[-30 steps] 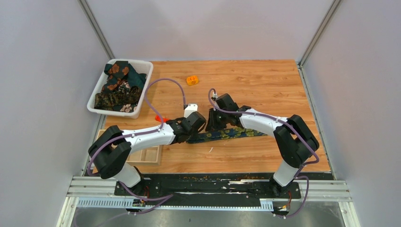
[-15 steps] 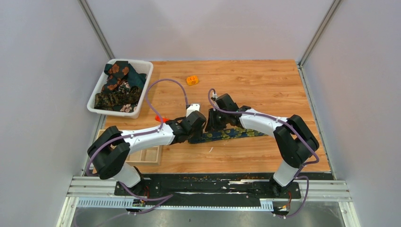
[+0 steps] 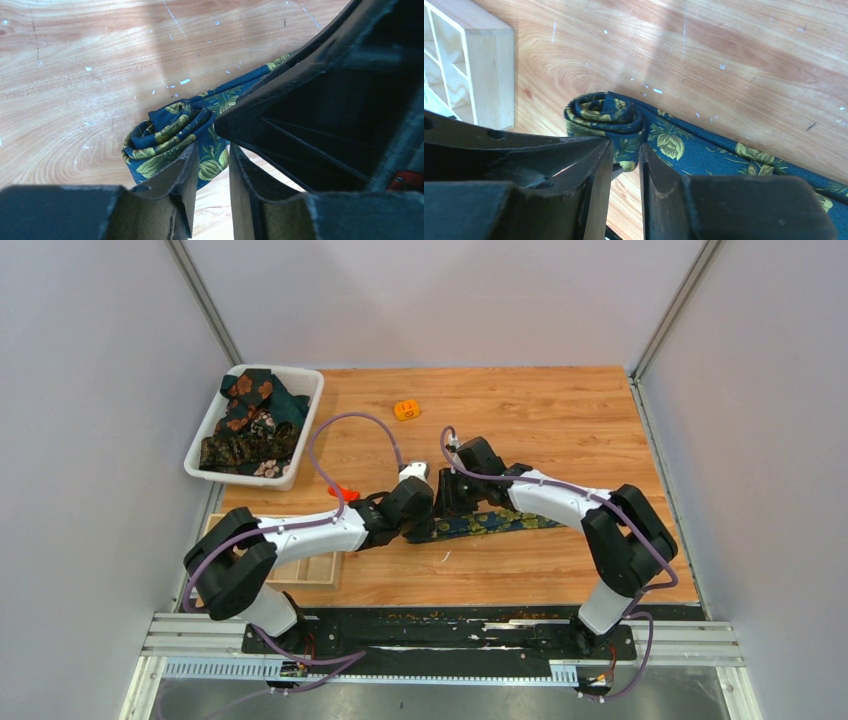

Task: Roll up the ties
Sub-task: Roll the tie at the center of the board.

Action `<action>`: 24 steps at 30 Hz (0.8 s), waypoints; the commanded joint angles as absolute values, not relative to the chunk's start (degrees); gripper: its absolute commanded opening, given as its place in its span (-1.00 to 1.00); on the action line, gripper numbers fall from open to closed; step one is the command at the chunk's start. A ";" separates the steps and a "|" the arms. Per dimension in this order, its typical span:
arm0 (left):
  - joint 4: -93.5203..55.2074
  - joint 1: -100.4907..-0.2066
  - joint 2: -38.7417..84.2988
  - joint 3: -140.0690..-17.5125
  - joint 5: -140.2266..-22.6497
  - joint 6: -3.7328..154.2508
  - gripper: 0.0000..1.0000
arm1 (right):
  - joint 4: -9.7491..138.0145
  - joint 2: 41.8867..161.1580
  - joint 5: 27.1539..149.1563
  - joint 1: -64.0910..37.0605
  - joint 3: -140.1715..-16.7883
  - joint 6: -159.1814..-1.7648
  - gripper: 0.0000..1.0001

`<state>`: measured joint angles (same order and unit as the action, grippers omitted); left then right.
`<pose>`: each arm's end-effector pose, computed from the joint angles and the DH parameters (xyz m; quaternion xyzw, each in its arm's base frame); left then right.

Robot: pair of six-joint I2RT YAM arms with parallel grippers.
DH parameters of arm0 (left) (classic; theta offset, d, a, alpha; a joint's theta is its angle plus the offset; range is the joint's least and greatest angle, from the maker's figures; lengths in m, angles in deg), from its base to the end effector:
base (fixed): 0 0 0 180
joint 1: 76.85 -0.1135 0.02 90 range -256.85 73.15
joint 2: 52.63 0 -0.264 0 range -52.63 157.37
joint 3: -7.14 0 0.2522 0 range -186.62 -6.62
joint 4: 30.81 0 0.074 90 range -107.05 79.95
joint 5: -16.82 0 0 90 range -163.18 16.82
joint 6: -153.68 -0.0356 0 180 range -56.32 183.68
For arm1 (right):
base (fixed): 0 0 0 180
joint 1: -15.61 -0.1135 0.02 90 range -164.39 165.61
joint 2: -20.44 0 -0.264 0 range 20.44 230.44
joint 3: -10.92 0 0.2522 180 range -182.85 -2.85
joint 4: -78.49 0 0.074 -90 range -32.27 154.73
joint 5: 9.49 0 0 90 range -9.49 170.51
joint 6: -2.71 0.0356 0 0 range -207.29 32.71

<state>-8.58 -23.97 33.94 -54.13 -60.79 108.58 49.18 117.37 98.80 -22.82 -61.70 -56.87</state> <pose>0.1906 -0.2391 0.1890 0.0255 0.9271 -0.2052 0.3125 0.2638 0.2236 0.1850 -0.1150 0.9322 0.2988 0.1689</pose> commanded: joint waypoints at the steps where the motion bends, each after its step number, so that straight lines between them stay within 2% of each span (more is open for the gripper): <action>1: -10.97 -24.50 32.66 -52.07 -61.58 109.05 -0.36 | 53.08 114.33 102.29 -22.71 -60.60 -57.91 -0.43; 9: -11.76 -25.86 31.28 -50.36 -61.62 109.35 -0.75 | 55.05 116.03 105.29 -22.64 -59.55 -58.48 -0.35; 20: -12.39 -26.91 29.65 -49.58 -62.08 109.99 -0.80 | 57.49 121.62 109.84 -22.62 -60.71 -58.90 -0.35; 24: -12.55 -27.10 29.22 -49.34 -62.61 110.12 -0.80 | 57.87 123.10 109.96 -22.63 -60.74 -58.66 -0.42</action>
